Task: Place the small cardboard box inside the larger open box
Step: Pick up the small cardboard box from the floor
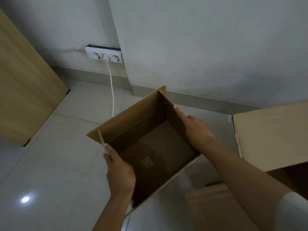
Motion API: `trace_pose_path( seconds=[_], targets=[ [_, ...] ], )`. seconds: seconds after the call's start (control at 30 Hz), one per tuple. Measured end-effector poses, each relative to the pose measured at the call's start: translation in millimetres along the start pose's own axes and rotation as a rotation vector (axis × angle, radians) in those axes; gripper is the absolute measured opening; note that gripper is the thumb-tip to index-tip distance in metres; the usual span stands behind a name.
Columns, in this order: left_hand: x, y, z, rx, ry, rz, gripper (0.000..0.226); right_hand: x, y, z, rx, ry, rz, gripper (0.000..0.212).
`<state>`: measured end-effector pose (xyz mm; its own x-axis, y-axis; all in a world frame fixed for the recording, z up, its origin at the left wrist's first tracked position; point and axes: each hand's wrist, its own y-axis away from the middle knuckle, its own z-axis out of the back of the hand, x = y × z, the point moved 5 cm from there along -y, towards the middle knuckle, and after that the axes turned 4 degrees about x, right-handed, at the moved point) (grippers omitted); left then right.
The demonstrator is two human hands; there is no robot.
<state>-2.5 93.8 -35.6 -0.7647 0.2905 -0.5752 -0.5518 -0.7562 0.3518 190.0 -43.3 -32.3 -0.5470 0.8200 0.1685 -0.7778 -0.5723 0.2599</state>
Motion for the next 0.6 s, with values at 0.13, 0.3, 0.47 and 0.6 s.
trace_pose_path(
  seconds=[0.13,0.3,0.47,0.6],
  targets=[
    [-15,6,43,-0.026,-0.118,-0.121,0.067,17,20,31,-0.020,-0.095,-0.036,0.083],
    [-4,14,58,0.051,-0.060,0.054,0.064,41,39,65,0.017,-0.099,-0.002,0.086],
    [23,8,15,0.205,-0.158,0.206,0.089,35,40,64,-0.010,-0.122,0.018,0.087],
    [37,-2,5,0.110,-0.192,0.140,0.079,24,36,60,-0.028,-0.123,0.023,0.086]
  ],
)
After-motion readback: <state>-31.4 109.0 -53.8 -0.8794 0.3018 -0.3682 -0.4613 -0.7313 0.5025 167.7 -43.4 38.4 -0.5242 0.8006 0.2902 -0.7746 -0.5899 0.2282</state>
